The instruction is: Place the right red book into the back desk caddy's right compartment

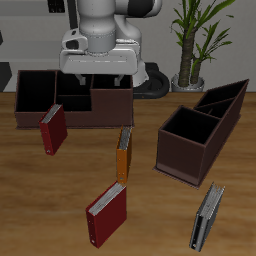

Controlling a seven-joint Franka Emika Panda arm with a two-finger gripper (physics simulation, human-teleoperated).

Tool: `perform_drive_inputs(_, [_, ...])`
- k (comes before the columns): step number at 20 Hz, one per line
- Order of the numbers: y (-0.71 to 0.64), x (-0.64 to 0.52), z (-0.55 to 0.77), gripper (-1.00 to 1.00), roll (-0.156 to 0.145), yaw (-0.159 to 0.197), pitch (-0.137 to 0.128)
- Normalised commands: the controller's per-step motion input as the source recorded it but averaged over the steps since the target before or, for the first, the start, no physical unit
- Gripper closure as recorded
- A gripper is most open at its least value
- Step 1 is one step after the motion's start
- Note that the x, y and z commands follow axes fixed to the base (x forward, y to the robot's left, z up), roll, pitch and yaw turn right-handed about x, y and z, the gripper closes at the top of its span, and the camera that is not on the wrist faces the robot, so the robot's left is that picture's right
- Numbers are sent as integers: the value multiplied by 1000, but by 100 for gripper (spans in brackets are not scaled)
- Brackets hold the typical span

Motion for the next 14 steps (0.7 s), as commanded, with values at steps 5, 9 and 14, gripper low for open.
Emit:
perform_drive_inputs(5, [-503,-286,-92,-100,20,-39,-58])
perform_drive_inputs(9, [-520,-240,-171,-100,10,2,-49])
perform_drive_inputs(14, [-395,-155,-119,-100,-9,5,-30])
